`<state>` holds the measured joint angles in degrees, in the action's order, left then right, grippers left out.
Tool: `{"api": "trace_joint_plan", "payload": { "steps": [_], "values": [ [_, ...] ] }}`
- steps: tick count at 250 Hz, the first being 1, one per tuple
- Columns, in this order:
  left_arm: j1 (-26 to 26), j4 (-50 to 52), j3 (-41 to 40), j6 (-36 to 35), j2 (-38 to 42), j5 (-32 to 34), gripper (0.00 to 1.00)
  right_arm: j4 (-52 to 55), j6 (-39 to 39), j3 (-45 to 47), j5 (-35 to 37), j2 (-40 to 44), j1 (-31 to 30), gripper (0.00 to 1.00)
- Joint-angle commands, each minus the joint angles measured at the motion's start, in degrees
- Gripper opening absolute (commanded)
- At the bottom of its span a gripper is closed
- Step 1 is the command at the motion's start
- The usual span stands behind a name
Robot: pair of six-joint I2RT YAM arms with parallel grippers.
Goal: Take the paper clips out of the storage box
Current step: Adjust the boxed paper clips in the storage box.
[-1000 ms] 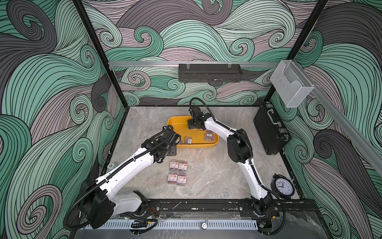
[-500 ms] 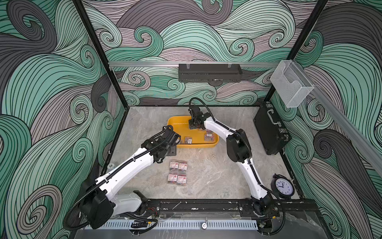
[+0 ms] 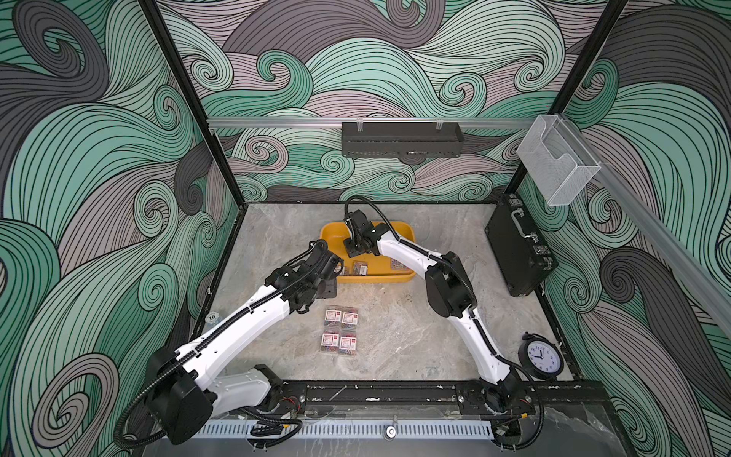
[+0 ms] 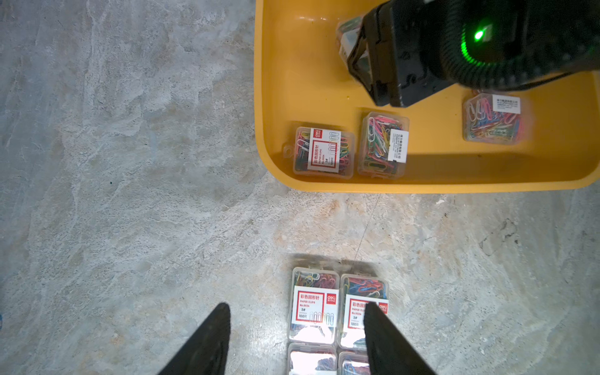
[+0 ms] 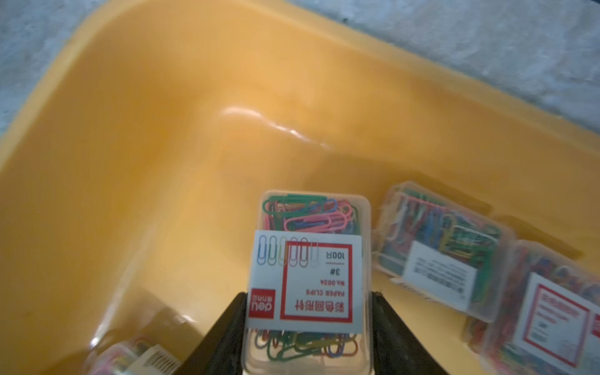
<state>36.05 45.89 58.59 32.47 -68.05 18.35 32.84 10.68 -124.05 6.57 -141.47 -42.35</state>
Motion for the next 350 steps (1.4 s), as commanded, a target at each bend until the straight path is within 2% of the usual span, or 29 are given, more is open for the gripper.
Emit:
{"api": "trace_joint_plan", "payload": {
  "steps": [1,66,165,187,244,263,350],
  "values": [
    [-0.43,2.45,0.45,-0.07,1.52,-0.17,0.64,-0.64,-0.62,-0.66,-2.56,0.08,-0.79,0.58],
    [-0.42,2.54,0.26,-0.08,1.78,-0.02,0.64,0.94,-1.94,-1.13,-2.07,-1.62,-1.31,0.68],
    [-0.37,1.85,0.21,-0.15,0.91,-0.41,0.64,3.46,-10.89,4.08,-5.40,0.92,-1.46,0.70],
    [-0.37,1.75,0.30,-0.18,0.34,-0.61,0.64,3.57,-11.47,5.41,-3.77,1.46,-1.44,0.70],
    [-0.37,1.40,0.56,-0.13,-0.15,-0.96,0.64,4.73,-5.20,6.05,8.46,2.24,-0.05,0.70],
    [-0.38,1.33,0.63,-0.24,-0.23,-0.87,0.64,4.77,-2.60,6.11,10.47,2.51,0.62,0.70],
    [-0.38,0.50,1.94,-0.76,-2.80,-2.21,0.64,0.83,4.55,2.62,9.12,0.76,2.68,0.70]
  ]
}}
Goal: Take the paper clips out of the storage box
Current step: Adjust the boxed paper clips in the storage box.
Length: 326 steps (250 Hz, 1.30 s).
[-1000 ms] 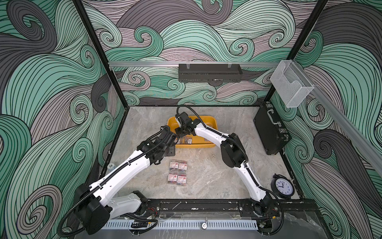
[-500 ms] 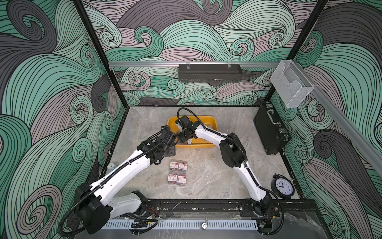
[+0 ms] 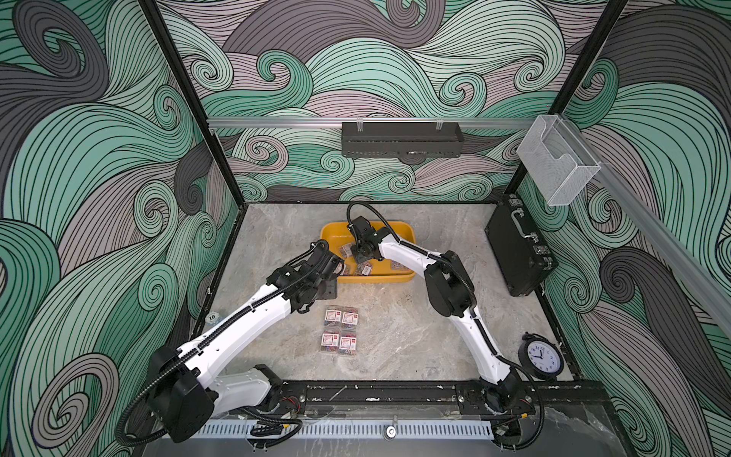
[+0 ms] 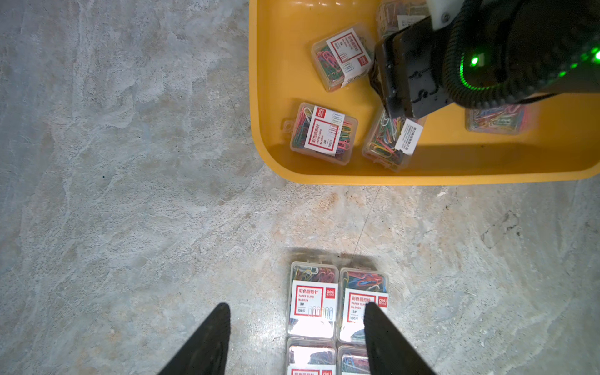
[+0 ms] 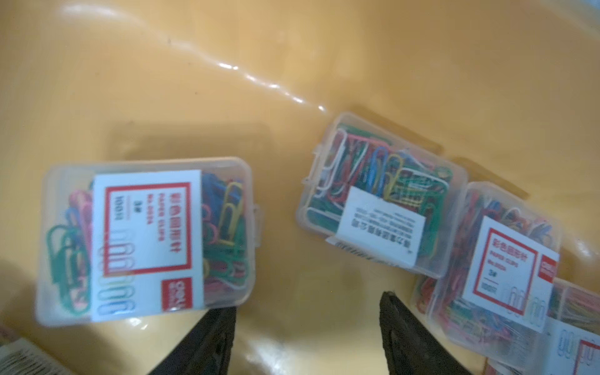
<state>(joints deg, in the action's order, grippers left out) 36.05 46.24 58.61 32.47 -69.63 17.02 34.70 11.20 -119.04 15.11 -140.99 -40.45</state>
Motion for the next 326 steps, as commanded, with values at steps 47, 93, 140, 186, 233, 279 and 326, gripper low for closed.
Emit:
{"api": "trace_joint_plan", "payload": {
  "steps": [47,93,140,186,233,279,326],
  "values": [
    [-0.42,0.04,4.26,-1.93,-4.95,-0.93,0.65,-6.21,6.26,-0.17,-9.15,2.30,2.86,0.70],
    [-1.56,-0.80,7.99,-4.03,-10.75,-1.58,0.67,-12.47,5.45,10.46,-14.50,10.22,3.88,0.70],
    [-4.49,-0.93,14.52,-7.26,-19.85,-4.22,0.67,-15.32,4.05,23.42,-13.52,21.20,4.46,0.70],
    [-7.39,-2.22,21.36,-12.37,-29.34,-8.14,0.67,-14.93,2.69,34.26,-15.55,30.95,5.25,0.70],
    [-10.23,-3.19,28.10,-17.44,-37.23,-13.03,0.67,-15.54,3.12,44.26,-16.67,40.05,6.77,0.70],
    [-12.80,-2.53,34.66,-21.60,-43.53,-16.65,0.67,-16.04,3.65,51.81,-17.49,47.06,7.53,0.71],
    [-14.68,-1.57,40.14,-25.91,-48.88,-18.79,0.69,-16.41,4.04,56.51,-17.13,51.38,8.88,0.72]
  ]
}}
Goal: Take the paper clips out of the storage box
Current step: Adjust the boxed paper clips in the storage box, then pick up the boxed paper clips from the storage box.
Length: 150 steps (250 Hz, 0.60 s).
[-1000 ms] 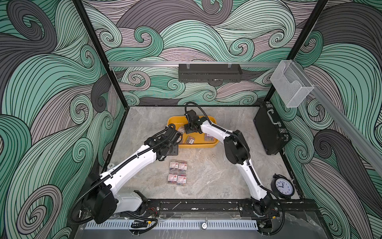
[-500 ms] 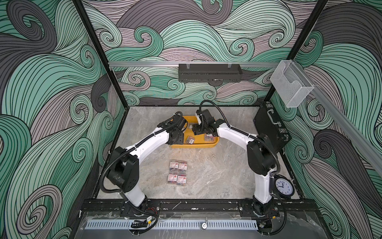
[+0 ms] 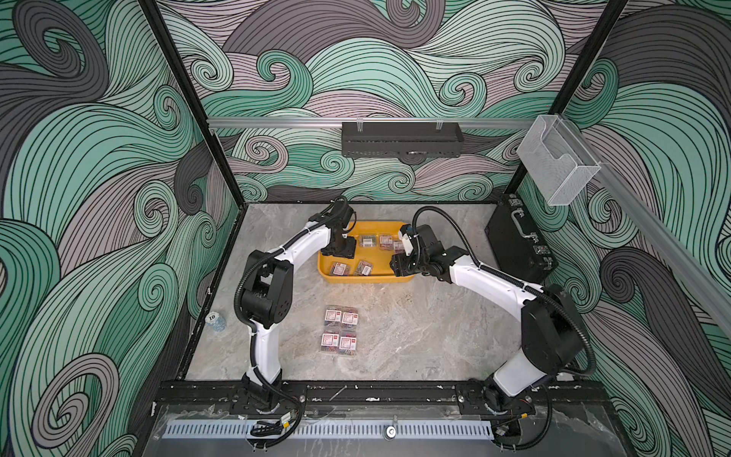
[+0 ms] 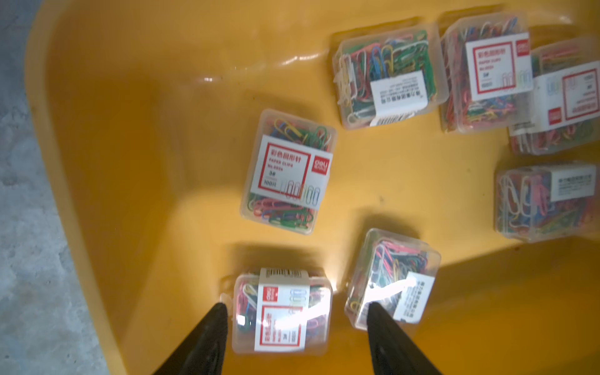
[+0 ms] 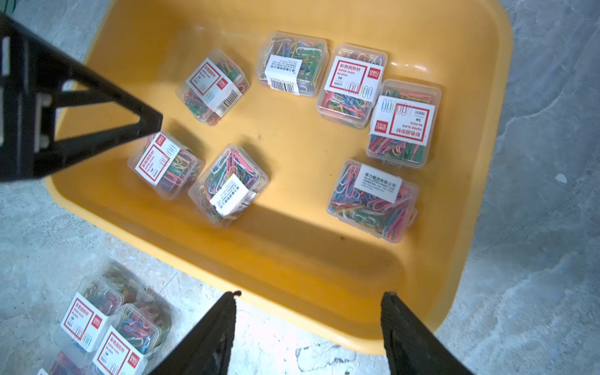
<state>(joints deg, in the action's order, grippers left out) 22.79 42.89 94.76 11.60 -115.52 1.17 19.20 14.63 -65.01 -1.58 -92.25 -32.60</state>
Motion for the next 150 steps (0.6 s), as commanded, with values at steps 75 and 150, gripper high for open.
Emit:
{"api": "trace_joint_plan", "payload": {
  "steps": [75,150],
  "values": [
    [-2.50,1.32,8.70,-9.66,-8.45,-3.98,0.74,-1.06,1.72,3.69,-1.13,3.52,2.29,0.72],
    [-2.57,2.94,13.84,-10.54,-13.57,-1.98,0.75,-0.57,1.80,3.40,-1.31,3.52,2.37,0.72]
  ]
}}
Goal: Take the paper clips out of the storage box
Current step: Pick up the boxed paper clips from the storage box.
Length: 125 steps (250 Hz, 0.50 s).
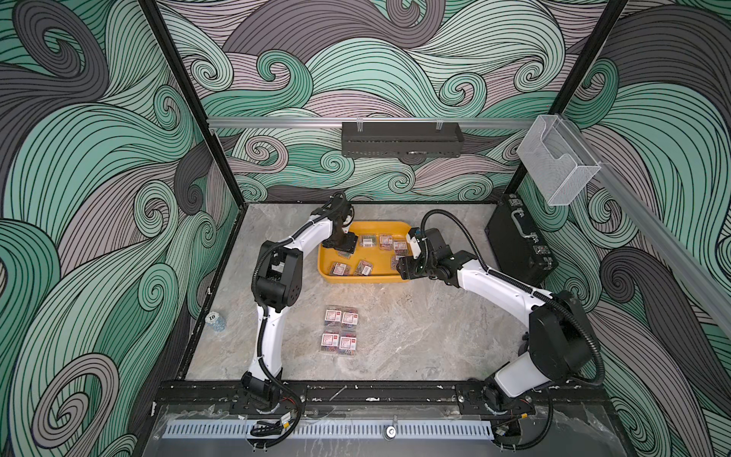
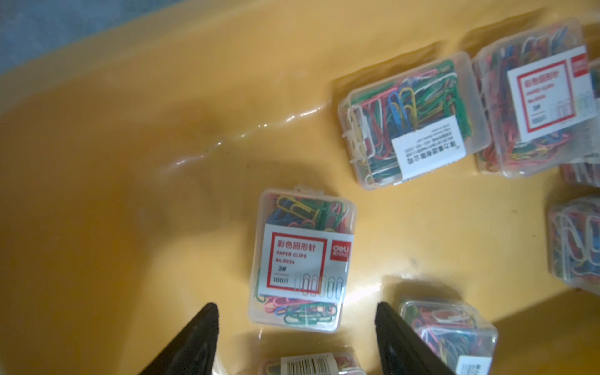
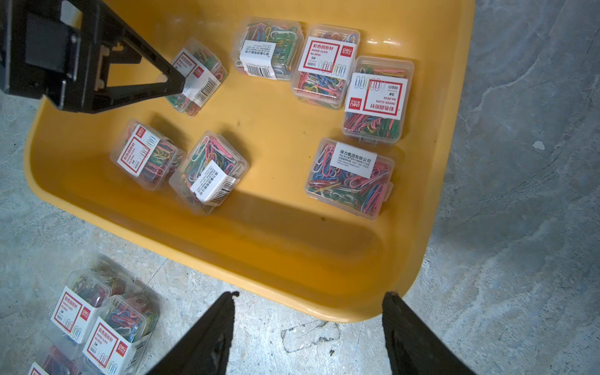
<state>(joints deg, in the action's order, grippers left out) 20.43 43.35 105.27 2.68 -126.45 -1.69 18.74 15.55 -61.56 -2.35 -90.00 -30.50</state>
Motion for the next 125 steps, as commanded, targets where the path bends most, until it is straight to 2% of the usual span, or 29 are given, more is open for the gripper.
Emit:
{"api": "trace_joint_plan", "payload": {
  "steps": [1,71,125],
  "values": [
    [-0.21,2.55,3.43,-1.62,-2.69,0.89,0.75,-0.06,0.97,-0.03,-0.55,1.30,0.27,0.72],
    [-0.17,4.94,8.22,-1.45,-6.86,0.81,0.74,-0.07,1.46,-0.31,-1.05,1.29,0.27,0.72],
    [-0.12,5.17,8.81,-1.25,-7.80,1.18,0.68,0.34,1.24,0.12,-0.78,1.68,0.25,0.72]
  ]
}}
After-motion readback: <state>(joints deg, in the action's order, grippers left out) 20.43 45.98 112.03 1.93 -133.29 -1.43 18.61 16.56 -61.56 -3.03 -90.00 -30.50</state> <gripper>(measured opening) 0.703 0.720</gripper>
